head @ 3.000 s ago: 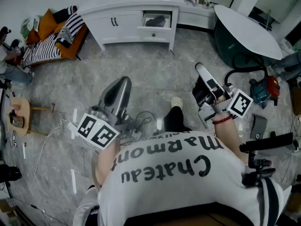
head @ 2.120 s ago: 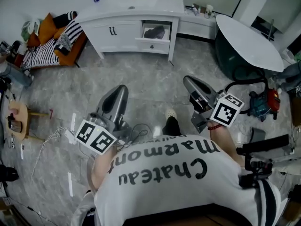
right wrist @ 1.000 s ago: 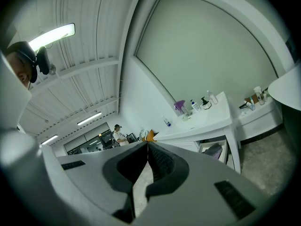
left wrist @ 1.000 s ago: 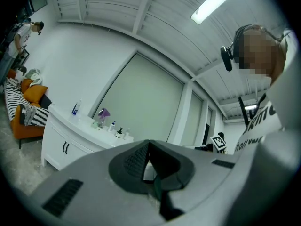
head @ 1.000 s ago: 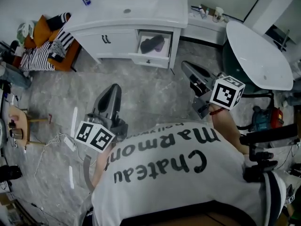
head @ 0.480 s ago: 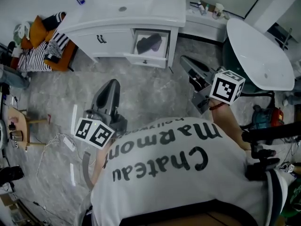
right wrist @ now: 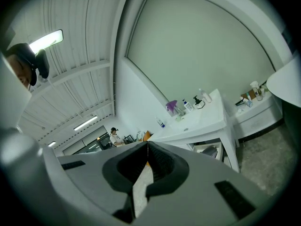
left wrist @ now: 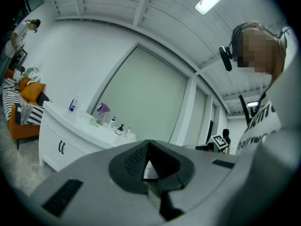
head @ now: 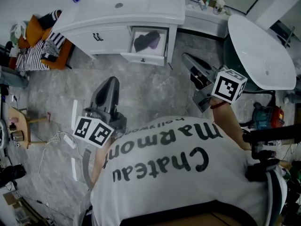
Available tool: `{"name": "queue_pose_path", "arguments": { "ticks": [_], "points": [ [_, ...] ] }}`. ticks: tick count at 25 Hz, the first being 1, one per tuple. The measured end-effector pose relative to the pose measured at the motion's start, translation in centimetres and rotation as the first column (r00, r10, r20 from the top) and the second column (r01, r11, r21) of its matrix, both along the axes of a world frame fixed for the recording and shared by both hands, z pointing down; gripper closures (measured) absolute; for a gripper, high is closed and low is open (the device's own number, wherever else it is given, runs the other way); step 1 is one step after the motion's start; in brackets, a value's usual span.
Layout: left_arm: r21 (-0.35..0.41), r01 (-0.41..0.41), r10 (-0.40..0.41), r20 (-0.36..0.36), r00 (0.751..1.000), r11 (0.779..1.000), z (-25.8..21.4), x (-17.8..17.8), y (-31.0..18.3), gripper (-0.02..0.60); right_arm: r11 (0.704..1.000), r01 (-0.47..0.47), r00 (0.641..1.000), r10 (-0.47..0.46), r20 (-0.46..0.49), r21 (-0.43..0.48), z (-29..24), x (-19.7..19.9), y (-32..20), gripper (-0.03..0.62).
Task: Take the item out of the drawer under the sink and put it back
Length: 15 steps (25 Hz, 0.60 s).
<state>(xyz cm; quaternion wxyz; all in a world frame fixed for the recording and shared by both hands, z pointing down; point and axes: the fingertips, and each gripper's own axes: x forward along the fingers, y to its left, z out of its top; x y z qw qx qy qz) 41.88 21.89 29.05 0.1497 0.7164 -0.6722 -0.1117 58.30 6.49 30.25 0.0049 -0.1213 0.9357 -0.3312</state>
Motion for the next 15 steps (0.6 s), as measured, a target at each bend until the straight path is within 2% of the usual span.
{"name": "queue_pose_path", "arguments": {
  "ticks": [4,9,15],
  "points": [
    [-0.029,-0.005,0.005,0.006,1.000,1.000,0.8,0.0,-0.5,0.572,1.000,0.000,1.000,0.000,0.001,-0.029,1.1,-0.3,-0.6,0.582],
    [-0.054,0.006,-0.008,-0.023,1.000,0.999,2.0,-0.3,0.0,0.572,0.998,0.007,1.000,-0.008,-0.016,-0.064,2.5,-0.4,0.2,0.583],
    [-0.076,-0.064,0.061,-0.036,0.997,0.995,3.2,-0.7,-1.6,0.572,0.994,-0.047,0.999,0.045,-0.031,-0.097,3.7,-0.1,0.1,0.583]
  ]
}}
